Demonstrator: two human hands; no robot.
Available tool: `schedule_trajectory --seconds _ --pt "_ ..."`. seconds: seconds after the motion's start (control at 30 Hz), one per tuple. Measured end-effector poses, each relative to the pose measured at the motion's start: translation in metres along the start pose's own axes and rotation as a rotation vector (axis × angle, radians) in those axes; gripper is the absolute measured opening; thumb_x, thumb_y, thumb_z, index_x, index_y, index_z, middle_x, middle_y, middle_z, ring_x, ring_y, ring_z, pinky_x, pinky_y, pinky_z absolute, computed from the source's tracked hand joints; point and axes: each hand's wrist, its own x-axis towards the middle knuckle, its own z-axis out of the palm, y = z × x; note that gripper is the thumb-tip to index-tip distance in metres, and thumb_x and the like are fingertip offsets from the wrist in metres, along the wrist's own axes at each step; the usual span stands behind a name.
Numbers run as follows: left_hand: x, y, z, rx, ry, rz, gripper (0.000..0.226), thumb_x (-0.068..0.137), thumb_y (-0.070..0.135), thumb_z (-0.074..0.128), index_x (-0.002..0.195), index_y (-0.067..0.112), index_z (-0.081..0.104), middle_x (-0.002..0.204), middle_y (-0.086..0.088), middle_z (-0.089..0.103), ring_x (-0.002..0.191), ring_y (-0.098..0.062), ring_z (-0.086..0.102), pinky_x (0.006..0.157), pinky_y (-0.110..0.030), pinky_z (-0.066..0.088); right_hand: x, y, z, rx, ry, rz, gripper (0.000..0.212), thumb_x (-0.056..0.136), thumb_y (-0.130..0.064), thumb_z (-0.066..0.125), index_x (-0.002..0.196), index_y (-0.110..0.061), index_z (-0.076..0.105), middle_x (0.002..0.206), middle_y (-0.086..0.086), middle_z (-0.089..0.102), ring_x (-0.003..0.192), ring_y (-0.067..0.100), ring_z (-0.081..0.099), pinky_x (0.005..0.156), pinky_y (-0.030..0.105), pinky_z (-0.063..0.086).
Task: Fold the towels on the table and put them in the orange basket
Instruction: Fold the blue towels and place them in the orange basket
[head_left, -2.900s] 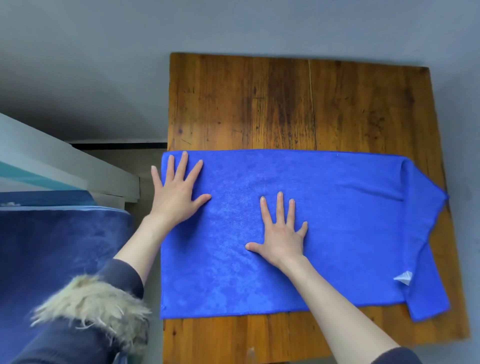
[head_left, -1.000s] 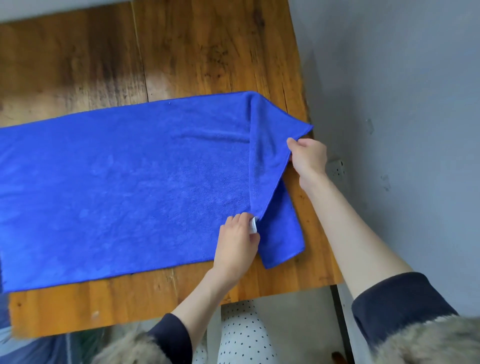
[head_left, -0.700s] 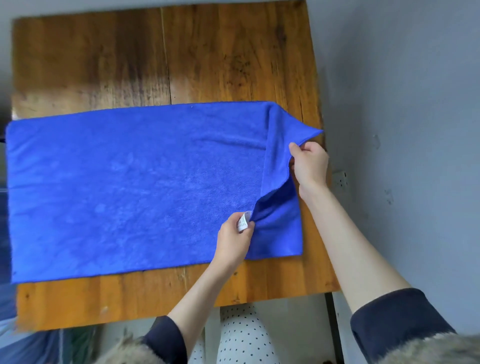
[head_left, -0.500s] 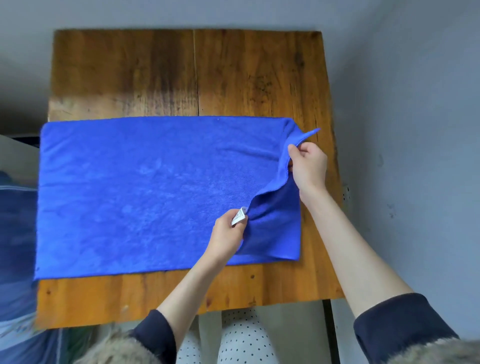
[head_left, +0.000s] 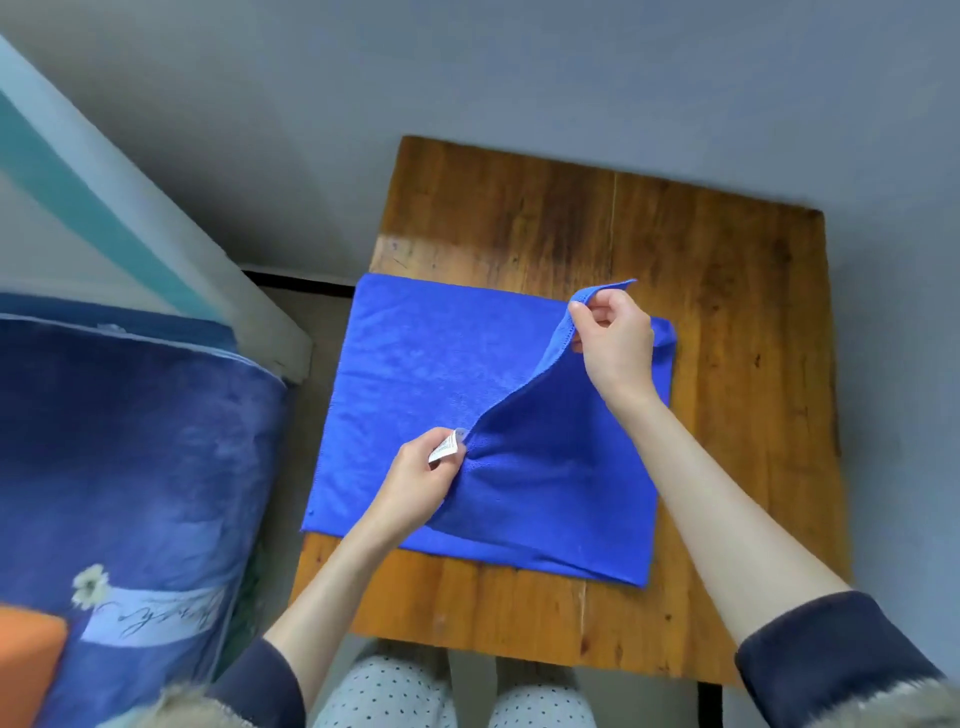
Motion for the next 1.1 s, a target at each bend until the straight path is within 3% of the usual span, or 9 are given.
schedule_trajectory --seconds 0.2,0.33,0.43,0.53,0.63,0.73,0.87,0.97,1.1 --pt "-0.007 -0.015 -0.059 -0.117 0.082 -0.023 0.032 0.097 0.026 0.045 0.093 -0.004 0.053 0.079 -0.011 0.048 0.071 -0.020 0.043 0.067 -0.036 0.040 -0.003 -0.038 0.074 -0.044 -0.108 -0.072 0.009 0.090 -0.017 0.058 0.086 -0.009 0.059 0.079 0.003 0.061 0.084 0.029 0.062 0.080 0.049 0.052" --pt "-0.001 -0.038 -0.079 -0.139 0.231 -0.132 0.024 0.094 0.013 0.044 0.086 -0.010 0.046 0.075 -0.010 0.042 0.068 -0.020 0.036 0.064 -0.033 0.035 -0.005 -0.041 0.116 -0.083 -0.185 -0.086 0.007 0.090 -0.017 0.057 0.083 -0.014 0.056 0.073 -0.005 0.058 0.079 0.025 0.063 0.079 0.040 0.053" --pt "0.009 -0.056 -0.087 -0.003 0.313 -0.194 0.020 0.094 0.016 0.045 0.089 -0.001 0.053 0.072 -0.006 0.046 0.069 -0.019 0.041 0.065 -0.027 0.036 -0.005 -0.031 0.138 -0.088 -0.312 -0.051 0.003 0.090 -0.017 0.055 0.092 -0.016 0.058 0.080 -0.004 0.061 0.077 0.019 0.064 0.082 0.038 0.053" --pt "0.016 -0.065 -0.092 0.180 0.399 -0.195 0.021 0.093 0.014 0.047 0.112 0.011 0.055 0.099 -0.003 0.055 0.084 -0.021 0.053 0.077 -0.028 0.040 -0.001 -0.012 0.144 -0.168 -0.411 0.011 0.022 0.092 -0.022 0.054 0.111 -0.013 0.060 0.100 0.002 0.064 0.092 0.020 0.063 0.086 0.033 0.051" --pt "0.018 -0.068 -0.090 0.372 0.451 -0.090 0.033 0.090 0.007 0.047 0.123 0.006 0.049 0.120 -0.013 0.047 0.106 -0.029 0.049 0.094 -0.032 0.036 0.003 0.013 0.129 -0.341 -0.353 -0.011 0.026 0.094 -0.023 0.050 0.114 -0.011 0.060 0.110 0.004 0.064 0.100 0.018 0.058 0.084 0.025 0.042" --pt "0.018 -0.064 -0.079 0.563 0.430 0.034 0.036 0.089 0.007 0.048 0.125 0.006 0.050 0.122 -0.013 0.047 0.110 -0.031 0.044 0.093 -0.037 0.038 0.004 0.043 0.104 -0.618 -0.285 -0.104 0.026 0.095 -0.019 0.048 0.114 -0.006 0.059 0.115 0.010 0.060 0.109 0.028 0.052 0.089 0.037 0.041" --pt "0.023 -0.064 -0.052 0.702 0.280 0.082 0.041 0.094 0.015 0.043 0.134 0.011 0.043 0.138 -0.009 0.039 0.127 -0.026 0.035 0.101 -0.036 0.034 0.002 0.082 0.069 -0.993 -0.284 -0.193 0.038 0.093 -0.025 0.051 0.126 -0.007 0.051 0.132 0.012 0.047 0.123 0.030 0.039 0.092 0.044 0.038" --pt "0.025 -0.068 -0.029 0.818 0.159 0.016 0.051 0.097 0.025 0.039 0.146 0.019 0.026 0.155 -0.006 0.016 0.138 -0.024 0.020 0.106 -0.037 0.031 -0.004 0.106 0.048 -1.105 -0.396 -0.154 0.057 0.095 -0.040 0.045 0.146 -0.023 0.027 0.156 0.005 0.017 0.143 0.026 0.014 0.108 0.049 0.027" --pt "0.029 -0.073 -0.005 0.983 0.135 -0.058 0.061 0.097 0.039 0.035 0.150 0.023 0.009 0.158 -0.006 -0.006 0.141 -0.028 0.009 0.105 -0.042 0.030 -0.003 0.132 0.028 -1.157 -0.476 -0.139 0.064 0.094 -0.057 0.028 0.148 -0.039 -0.002 0.158 -0.006 -0.012 0.145 0.024 -0.009 0.112 0.056 0.013"
